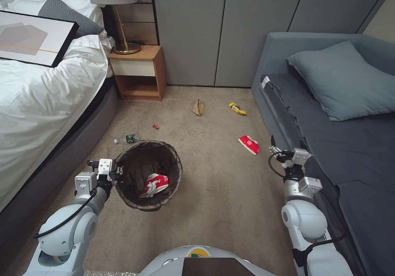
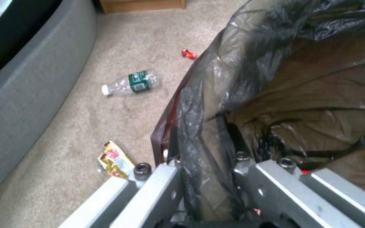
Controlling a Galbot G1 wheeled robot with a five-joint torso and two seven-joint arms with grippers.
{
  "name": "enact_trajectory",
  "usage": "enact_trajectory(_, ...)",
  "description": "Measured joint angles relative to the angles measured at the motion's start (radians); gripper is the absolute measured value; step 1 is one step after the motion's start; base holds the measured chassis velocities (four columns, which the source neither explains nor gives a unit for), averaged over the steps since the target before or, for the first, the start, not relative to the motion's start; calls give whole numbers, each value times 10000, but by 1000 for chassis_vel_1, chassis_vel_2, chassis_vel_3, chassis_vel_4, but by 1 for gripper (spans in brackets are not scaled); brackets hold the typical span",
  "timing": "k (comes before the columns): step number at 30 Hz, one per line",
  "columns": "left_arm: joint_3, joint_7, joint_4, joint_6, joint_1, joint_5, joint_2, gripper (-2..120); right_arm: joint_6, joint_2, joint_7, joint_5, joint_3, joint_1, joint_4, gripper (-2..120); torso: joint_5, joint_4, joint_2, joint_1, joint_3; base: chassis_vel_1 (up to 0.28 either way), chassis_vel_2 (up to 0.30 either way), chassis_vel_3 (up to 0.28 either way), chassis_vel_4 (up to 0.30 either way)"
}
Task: Pick up the trash bin, then pick up the garbage from the floor and place it into the trash bin.
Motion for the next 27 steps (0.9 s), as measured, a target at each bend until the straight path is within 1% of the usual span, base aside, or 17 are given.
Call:
enact_trajectory(16,4,87,8,0,24,140,-25,0,-165,-65,24,83,-117,214,-197,100,0,1,0,0,0,0,0,0,0)
enact_trajectory(21,4,93,26,0,23,155,-26,0,-177,-49,30,86,-148,255,-221,100,0,-1,0,0,0,-67,54,67,-64)
enact_trajectory(27,-3,95,65,0,10,160,-13,0,-183,-48,40,86,-184,282,-285,100,1,1,0,1,2,-92,115,115,-104)
